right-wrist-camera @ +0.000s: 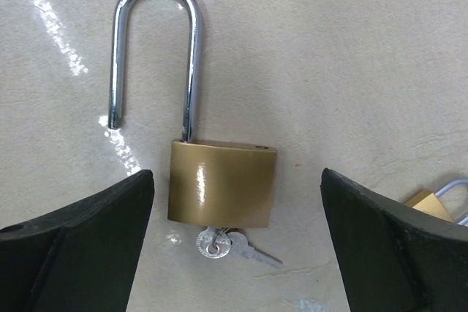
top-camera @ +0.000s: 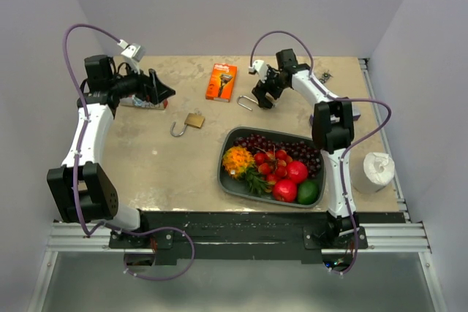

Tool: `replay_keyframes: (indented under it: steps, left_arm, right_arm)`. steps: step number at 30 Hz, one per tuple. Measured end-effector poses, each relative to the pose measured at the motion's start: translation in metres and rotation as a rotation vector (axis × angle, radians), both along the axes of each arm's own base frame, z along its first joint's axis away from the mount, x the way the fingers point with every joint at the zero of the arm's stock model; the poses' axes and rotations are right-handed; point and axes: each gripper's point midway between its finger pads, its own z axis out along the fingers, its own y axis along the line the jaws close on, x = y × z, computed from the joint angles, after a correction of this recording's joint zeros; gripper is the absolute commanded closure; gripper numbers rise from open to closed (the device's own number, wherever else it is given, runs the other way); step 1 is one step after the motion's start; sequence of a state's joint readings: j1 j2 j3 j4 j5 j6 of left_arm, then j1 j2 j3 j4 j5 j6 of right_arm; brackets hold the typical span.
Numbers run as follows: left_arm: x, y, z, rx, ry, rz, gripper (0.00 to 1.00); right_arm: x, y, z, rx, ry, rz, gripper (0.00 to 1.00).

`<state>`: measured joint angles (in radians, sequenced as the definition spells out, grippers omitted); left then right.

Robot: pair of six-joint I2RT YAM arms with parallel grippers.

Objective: Lock with the key
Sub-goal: Adjust the lock at the center of the board, then pick up the lock from the center of the board.

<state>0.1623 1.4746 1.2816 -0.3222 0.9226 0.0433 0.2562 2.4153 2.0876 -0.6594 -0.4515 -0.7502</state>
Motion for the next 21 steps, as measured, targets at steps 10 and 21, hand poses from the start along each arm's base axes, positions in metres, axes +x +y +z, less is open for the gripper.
replay_keyframes:
  steps: [10, 21]
  left_arm:
    - [0.020, 0.021, -0.009, 0.065, 0.052, 0.134, 0.00]
    - [0.028, 0.038, -0.011, 0.088, 0.083, 0.260, 0.00]
  right_arm:
    - [-0.003, 0.000, -0.016, -0.053, -0.009, -0.024, 0.19]
    - [-0.008, 0.010, -0.018, -0.029, 0.052, -0.047, 0.24]
